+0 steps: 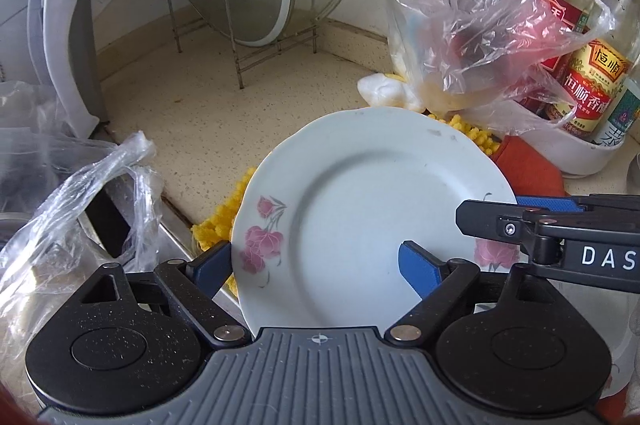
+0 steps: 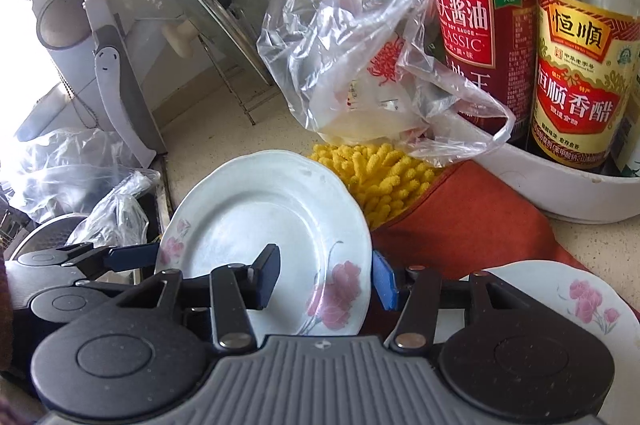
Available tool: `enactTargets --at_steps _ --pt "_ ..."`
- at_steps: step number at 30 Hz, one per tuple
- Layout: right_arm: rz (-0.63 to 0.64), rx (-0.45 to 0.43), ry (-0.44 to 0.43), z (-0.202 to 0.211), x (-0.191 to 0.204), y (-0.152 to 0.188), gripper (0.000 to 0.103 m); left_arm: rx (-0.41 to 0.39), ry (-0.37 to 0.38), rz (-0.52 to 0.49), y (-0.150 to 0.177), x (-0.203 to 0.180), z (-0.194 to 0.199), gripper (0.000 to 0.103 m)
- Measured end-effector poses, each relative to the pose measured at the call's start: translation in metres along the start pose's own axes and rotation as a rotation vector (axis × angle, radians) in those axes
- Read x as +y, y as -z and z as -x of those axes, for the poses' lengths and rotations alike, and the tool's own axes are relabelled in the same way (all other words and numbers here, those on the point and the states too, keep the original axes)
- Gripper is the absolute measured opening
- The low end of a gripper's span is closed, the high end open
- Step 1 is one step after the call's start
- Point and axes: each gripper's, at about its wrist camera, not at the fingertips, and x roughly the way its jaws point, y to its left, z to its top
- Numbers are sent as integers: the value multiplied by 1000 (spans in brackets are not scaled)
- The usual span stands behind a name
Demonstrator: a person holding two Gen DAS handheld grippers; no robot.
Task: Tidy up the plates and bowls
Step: 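Carry the upright pink-rose plate with both grippers toward the red cloth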
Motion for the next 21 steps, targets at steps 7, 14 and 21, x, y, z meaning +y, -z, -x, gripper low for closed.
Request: enactTargets --at_steps 7,14,21 --pt "-6 -11 -16 7 1 -2 51 -9 -14 -2 -3 -2 5 92" --pt "-10 -24 -29 17 1 -3 51 -22 -23 -8 -5 -3 12 92" --pt "-19 -35 -35 26 0 0 51 -33 -30 -21 -4 -7 17 92"
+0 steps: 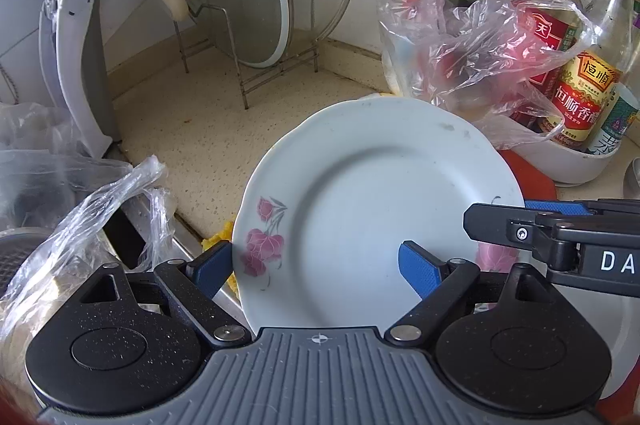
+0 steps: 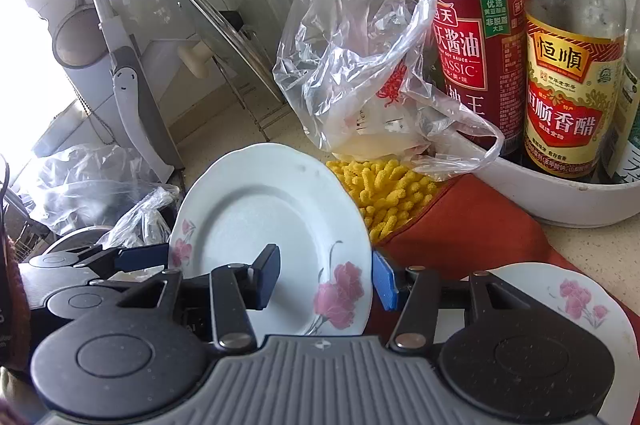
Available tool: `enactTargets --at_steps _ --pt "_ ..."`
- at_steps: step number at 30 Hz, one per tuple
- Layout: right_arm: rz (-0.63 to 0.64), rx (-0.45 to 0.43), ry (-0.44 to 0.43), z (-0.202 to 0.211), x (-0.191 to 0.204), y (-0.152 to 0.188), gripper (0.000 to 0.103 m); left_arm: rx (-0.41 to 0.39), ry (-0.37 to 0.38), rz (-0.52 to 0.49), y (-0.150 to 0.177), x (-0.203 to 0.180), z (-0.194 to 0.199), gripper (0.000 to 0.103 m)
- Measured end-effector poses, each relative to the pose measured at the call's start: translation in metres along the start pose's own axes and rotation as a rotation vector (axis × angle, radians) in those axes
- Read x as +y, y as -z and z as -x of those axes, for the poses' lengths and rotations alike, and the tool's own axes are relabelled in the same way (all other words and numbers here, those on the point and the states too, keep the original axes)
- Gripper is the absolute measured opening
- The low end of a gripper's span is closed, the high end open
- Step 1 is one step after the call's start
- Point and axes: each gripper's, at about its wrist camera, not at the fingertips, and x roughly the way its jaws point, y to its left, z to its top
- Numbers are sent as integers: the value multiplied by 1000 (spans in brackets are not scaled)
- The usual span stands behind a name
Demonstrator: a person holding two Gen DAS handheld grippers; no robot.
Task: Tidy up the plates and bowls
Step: 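Carry the upright pink-rose plate with both grippers toward the red cloth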
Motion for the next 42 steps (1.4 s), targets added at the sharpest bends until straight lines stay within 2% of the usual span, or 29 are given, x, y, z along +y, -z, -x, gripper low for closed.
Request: enactTargets --at_steps 21,34,42 --pt "-19 -49 -40 26 -2 1 51 -45 -23 -23 -4 -10 20 92" --pt "-65 -75 -9 46 -19 11 51 -53 13 -78 -4 -32 23 92" --pt "-112 -88 24 64 -40 21 51 -44 56 -131 -1 -60 21 93"
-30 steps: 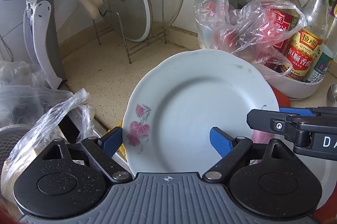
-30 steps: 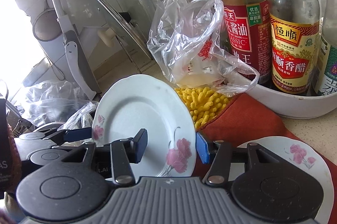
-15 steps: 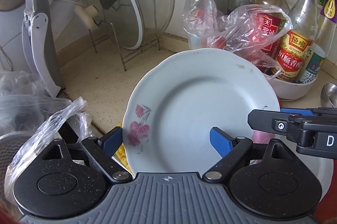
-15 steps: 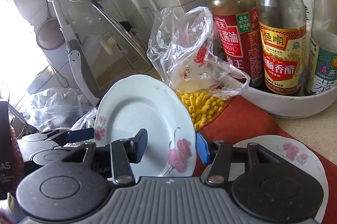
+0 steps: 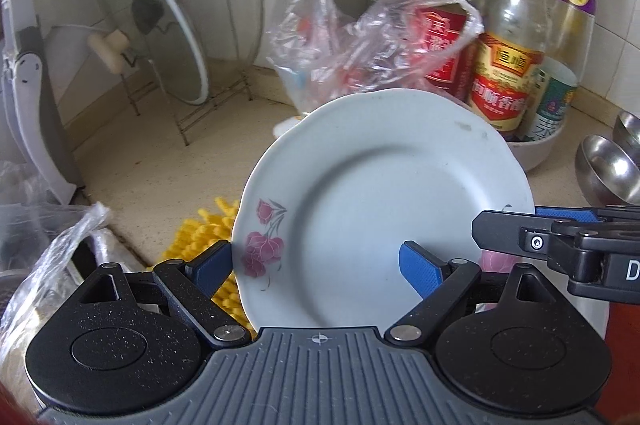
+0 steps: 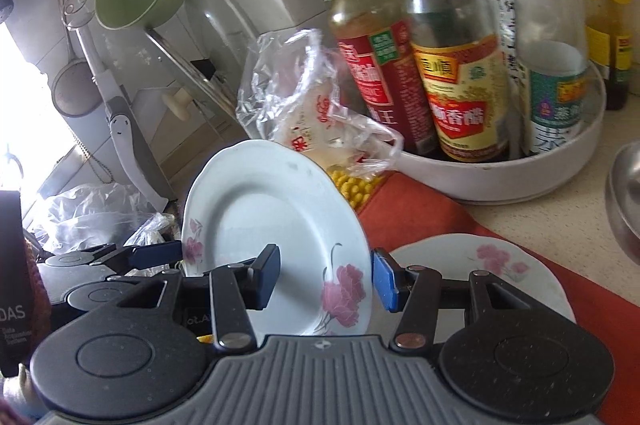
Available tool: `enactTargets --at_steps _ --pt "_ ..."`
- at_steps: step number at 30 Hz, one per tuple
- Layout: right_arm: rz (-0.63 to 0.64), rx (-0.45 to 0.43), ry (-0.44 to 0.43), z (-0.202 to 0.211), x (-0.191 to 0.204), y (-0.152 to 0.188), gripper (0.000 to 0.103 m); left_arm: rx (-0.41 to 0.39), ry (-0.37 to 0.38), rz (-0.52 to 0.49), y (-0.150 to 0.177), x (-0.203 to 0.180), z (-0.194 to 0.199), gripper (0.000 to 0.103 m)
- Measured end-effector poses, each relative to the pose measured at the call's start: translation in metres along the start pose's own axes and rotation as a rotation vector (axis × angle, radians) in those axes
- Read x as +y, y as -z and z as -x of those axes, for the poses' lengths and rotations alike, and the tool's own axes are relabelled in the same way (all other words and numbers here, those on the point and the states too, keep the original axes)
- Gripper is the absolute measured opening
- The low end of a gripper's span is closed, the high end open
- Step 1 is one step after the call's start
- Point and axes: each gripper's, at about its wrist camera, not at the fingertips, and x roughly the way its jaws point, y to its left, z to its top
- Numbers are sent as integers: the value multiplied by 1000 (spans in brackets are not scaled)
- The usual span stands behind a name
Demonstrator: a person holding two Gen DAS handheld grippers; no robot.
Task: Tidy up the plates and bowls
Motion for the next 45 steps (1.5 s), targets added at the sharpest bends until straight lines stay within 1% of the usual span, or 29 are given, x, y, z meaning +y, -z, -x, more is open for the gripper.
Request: enactTargets --at_steps 4,10,16,20,23,25,27,29,33,38,40,45 --pt "-36 -2 25 9 -17 5 51 10 31 -33 2 -19 -7 95" --pt "-119 21 67 22 -47 18 51 43 81 -77 6 -48 -15 95" --pt "-157 27 108 35 -67 28 51 63 123 -122 7 -73 -22 95" --pt "-177 36 143 40 -80 32 51 80 152 -151 10 -86 -27 93" --pt "-180 45 172 43 -85 37 51 86 166 -168 10 -92 -29 89" --pt "-154 44 196 45 -86 40 51 84 177 -173 9 -93 -28 87" --pt "-143 28 216 51 -88 43 51 70 171 -177 7 -95 -26 88" --pt "-129 -7 216 60 -91 44 51 61 167 -179 4 -96 -24 88" --pt "-130 -31 225 69 -95 41 51 41 179 -191 -3 -106 -20 88" --pt "-160 -44 259 84 -110 45 51 18 213 -225 -12 -133 -18 88" --pt "-160 -59 286 93 -116 45 51 19 237 -229 -16 -145 -19 88" --pt "-164 -102 357 118 -140 37 51 3 269 -241 -30 -179 -22 91"
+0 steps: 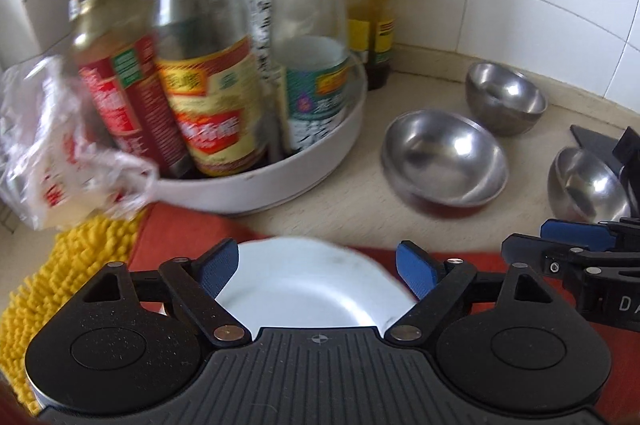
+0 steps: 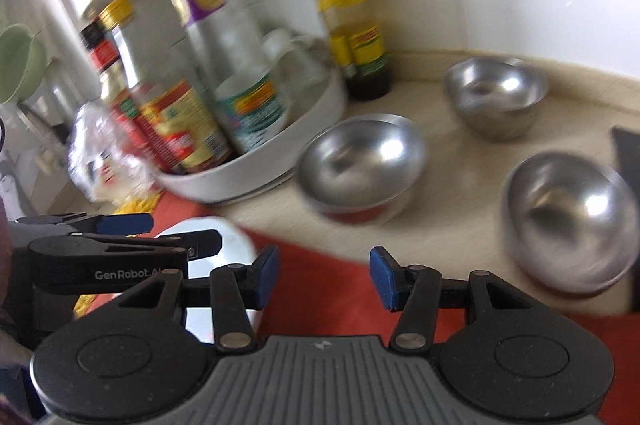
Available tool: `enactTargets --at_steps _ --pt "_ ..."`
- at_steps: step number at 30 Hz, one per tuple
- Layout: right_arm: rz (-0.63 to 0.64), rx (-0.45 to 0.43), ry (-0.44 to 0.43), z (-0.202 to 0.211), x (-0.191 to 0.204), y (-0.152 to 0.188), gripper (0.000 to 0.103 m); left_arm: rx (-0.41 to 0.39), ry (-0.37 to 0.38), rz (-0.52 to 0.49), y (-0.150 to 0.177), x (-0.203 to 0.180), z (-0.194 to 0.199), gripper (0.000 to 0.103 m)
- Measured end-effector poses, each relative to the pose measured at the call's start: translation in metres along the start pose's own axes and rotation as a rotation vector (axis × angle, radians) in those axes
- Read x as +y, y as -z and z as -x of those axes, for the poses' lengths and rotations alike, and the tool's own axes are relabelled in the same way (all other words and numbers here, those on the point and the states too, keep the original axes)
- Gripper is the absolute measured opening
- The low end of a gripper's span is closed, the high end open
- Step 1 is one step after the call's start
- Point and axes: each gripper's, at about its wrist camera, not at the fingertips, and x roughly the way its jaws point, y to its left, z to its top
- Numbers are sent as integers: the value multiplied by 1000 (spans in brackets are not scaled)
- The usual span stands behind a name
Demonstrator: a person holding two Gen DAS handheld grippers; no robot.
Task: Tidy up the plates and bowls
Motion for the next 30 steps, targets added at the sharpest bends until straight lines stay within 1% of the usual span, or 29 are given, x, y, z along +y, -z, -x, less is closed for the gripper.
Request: enactTargets --at_steps 4,7,11,14,16,17,18,19,20,21,23,25,28,30 --pt "-26 -17 41 -4 -24 -23 51 -12 22 35 -21 -14 -13 92" --pt "-21 -23 56 -14 -37 -41 51 -15 2 42 -32 -26 -25 92" --pt "-2 9 55 -34 -48 -59 51 14 -16 51 -39 -37 -45 91" --pt "32 37 61 -52 -51 -68 47 50 -27 57 -43 -43 -62 84" --pt "23 79 41 -65 -57 -72 41 77 -11 66 -44 -44 -73 77" --pt "16 100 24 -71 -59 -73 35 92 -5 67 -44 -44 -78 75" --pt "12 124 6 -78 -61 -74 32 106 0 66 -44 -45 -83 70" --pt "11 142 2 -83 -61 -74 31 121 8 65 -45 -46 -89 67" --pt "15 154 1 -87 -62 -73 26 132 15 65 -45 -47 -95 65" --pt "13 166 -4 -92 -64 -73 21 141 21 66 -46 -48 -100 61" --pt "-10 184 -21 -99 -68 -70 20 151 48 67 -45 -49 -109 58" --pt "-12 183 -42 -99 -68 -68 20 153 75 63 -47 -50 -113 52" --pt "-16 188 -29 -96 -67 -67 19 139 69 33 -48 -55 -111 51" --pt "-25 175 -36 -87 -66 -65 19 126 79 22 -48 -57 -104 51"
